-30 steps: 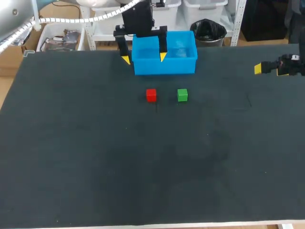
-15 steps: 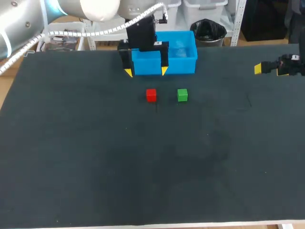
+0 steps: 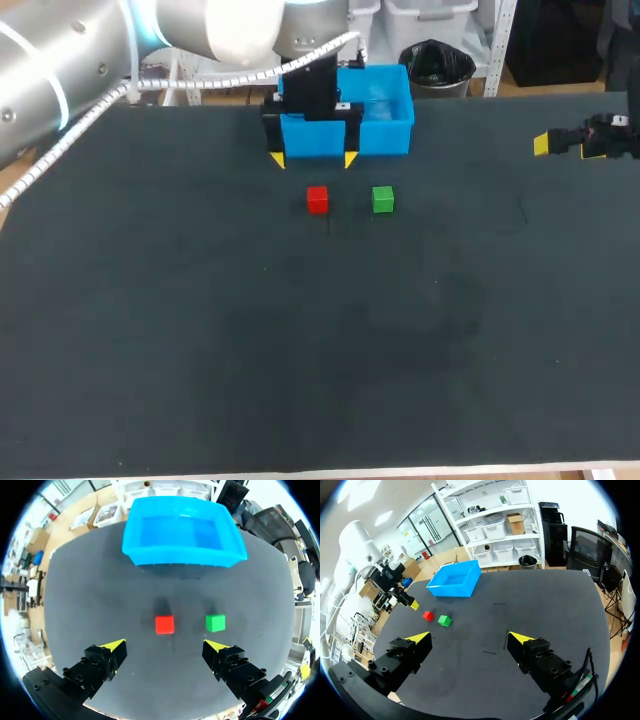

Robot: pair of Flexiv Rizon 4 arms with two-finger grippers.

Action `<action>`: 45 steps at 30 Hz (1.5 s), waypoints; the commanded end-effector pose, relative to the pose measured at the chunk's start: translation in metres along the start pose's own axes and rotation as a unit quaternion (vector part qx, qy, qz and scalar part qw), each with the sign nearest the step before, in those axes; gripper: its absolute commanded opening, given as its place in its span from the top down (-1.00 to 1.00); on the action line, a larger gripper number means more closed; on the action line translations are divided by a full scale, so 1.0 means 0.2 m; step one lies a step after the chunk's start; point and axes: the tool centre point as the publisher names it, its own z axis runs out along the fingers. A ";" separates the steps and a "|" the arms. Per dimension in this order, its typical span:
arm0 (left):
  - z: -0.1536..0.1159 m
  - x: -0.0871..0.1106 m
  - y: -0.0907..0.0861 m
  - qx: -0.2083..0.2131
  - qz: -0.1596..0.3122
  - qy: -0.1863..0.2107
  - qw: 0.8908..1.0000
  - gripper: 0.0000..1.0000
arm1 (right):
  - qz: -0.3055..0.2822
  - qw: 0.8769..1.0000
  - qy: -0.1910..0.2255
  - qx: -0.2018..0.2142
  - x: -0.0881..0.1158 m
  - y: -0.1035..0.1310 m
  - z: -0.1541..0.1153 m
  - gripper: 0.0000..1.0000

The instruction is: Use the left arm to pick the red cube and place it into the blue plastic box first, then use the right arm to grasp the green cube and put it into the same blue plastic box after the first action is fully finished.

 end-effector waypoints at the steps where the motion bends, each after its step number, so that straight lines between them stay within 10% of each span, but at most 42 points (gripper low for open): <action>1: 0.06 -0.03 0.00 -0.001 0.001 0.005 1.000 -1.00 | 0.000 1.000 0.000 0.000 0.00 0.00 0.00 -1.00; 43: 0.47 -0.09 0.03 -0.006 -0.001 0.033 0.999 -1.00 | 0.000 1.000 0.000 0.000 0.00 0.00 0.00 -1.00; 45: 0.48 -0.09 0.03 -0.005 -0.001 0.037 0.999 -0.26 | 0.000 1.000 0.000 0.000 0.00 0.00 0.00 -1.00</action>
